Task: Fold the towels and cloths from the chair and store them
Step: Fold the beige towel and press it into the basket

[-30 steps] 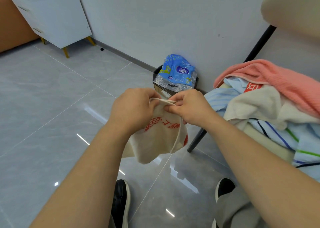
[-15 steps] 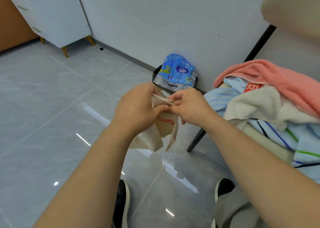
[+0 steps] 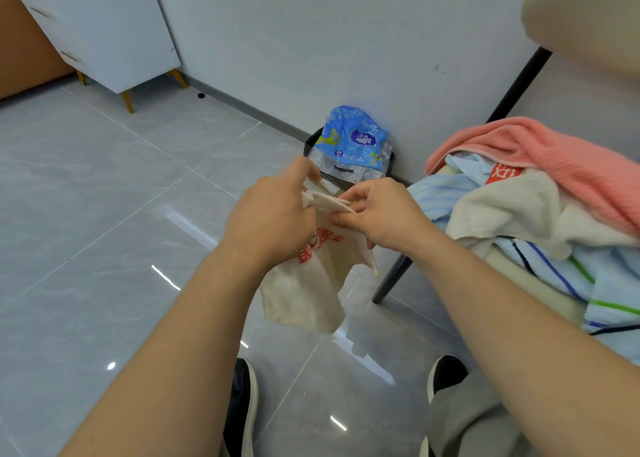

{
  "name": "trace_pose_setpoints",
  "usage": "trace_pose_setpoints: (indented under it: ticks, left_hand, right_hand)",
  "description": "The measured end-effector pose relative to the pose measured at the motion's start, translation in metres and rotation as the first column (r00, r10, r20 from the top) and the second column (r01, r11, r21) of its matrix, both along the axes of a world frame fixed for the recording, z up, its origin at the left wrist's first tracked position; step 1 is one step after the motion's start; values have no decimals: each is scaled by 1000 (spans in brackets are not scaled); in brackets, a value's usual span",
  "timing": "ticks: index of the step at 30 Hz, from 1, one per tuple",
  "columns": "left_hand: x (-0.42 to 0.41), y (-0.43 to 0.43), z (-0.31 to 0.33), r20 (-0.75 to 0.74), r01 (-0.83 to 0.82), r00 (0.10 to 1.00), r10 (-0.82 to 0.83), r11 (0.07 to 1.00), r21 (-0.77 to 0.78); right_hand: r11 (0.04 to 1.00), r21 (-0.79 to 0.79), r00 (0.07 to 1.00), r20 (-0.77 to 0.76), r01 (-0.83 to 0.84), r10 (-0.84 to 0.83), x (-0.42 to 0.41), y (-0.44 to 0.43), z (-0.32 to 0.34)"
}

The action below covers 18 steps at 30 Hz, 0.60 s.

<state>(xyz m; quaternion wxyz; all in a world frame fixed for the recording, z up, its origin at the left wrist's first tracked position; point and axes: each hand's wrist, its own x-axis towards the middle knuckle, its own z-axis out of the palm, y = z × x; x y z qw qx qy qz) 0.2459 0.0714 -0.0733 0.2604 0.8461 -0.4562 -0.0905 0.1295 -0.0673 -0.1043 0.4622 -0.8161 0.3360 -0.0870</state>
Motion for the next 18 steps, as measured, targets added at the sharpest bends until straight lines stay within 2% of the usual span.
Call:
trace_pose_setpoints:
  ticks: [4,7,14,18]
  left_hand:
    - [1,-1,-3,44,55,997,-62,990,130]
    - [0,-1,-3,109,68,990,-87,983,173]
    - [0,-3,-3,93,-27,996,19,996,85]
    - [0,-4,-4,-19,-30,999,30,1000,2]
  right_hand:
    - [999,29,1000,9,-18,18,-3,-2,-1]
    - [998,57,999,29,-36,34,-3,-1,-1]
    - [999,-44,1000,14,-10,11,1,-3,-5]
    - [998,-68,1000,20,-5,6,2,-2,-5]
